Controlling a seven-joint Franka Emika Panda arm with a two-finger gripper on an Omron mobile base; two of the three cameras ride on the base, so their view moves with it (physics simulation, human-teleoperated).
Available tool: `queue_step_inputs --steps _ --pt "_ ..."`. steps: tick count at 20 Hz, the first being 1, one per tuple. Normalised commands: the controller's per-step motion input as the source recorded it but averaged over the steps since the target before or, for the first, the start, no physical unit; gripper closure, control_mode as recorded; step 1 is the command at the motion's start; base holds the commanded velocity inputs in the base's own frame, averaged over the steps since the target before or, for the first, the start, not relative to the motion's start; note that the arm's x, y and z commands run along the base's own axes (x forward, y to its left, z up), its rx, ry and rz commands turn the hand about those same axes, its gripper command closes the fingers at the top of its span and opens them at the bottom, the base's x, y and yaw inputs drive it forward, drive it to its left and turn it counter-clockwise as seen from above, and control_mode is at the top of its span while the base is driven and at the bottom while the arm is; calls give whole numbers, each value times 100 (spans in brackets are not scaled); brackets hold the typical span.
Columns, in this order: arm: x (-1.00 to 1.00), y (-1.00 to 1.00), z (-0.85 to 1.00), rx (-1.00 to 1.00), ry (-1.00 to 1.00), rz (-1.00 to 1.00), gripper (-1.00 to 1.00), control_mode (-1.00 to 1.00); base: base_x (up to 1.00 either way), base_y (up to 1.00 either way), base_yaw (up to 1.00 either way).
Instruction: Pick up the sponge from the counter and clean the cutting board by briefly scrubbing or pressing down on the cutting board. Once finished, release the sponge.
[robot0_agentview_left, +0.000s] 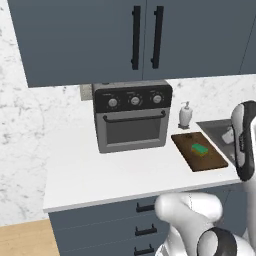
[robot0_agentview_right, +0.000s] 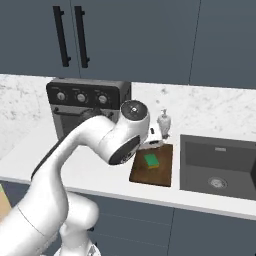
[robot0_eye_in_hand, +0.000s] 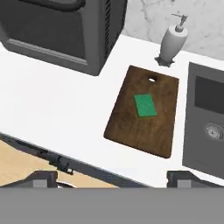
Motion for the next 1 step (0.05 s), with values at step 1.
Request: queue_step_inputs --steps 1 --pt "-100 76 71 -5 -35 -6 -100 -100 0 0 0"
